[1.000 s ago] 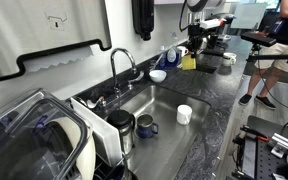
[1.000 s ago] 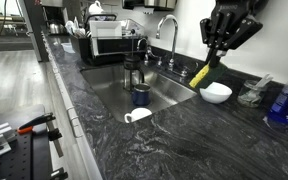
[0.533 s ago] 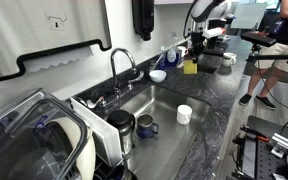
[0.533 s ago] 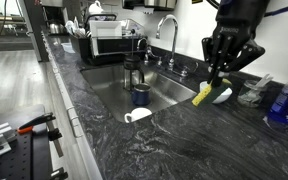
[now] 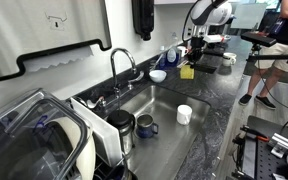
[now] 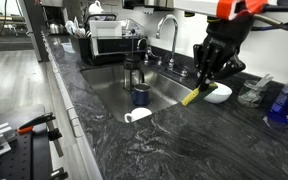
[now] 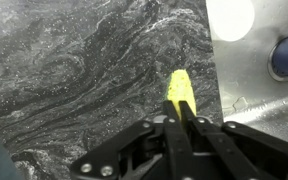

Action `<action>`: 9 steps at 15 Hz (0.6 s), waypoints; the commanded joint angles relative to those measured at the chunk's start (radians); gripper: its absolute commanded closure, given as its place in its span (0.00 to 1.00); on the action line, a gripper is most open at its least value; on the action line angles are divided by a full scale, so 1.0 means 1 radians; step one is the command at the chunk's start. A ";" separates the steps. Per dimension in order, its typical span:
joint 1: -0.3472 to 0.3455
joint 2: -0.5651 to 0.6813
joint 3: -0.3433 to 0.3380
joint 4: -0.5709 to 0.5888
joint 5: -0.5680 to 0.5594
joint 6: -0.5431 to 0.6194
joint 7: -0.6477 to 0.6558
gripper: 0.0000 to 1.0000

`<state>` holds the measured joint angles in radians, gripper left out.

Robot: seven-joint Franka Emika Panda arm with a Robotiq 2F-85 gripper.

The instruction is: Use the sponge to wipe the counter top

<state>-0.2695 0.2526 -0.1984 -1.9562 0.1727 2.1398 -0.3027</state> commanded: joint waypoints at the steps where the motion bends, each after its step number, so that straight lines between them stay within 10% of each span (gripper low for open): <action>1: -0.024 0.030 0.017 -0.021 0.035 0.032 -0.070 0.98; 9: -0.053 0.119 0.024 -0.004 0.040 0.013 -0.096 0.98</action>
<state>-0.2914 0.3536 -0.1950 -1.9701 0.1926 2.1490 -0.3688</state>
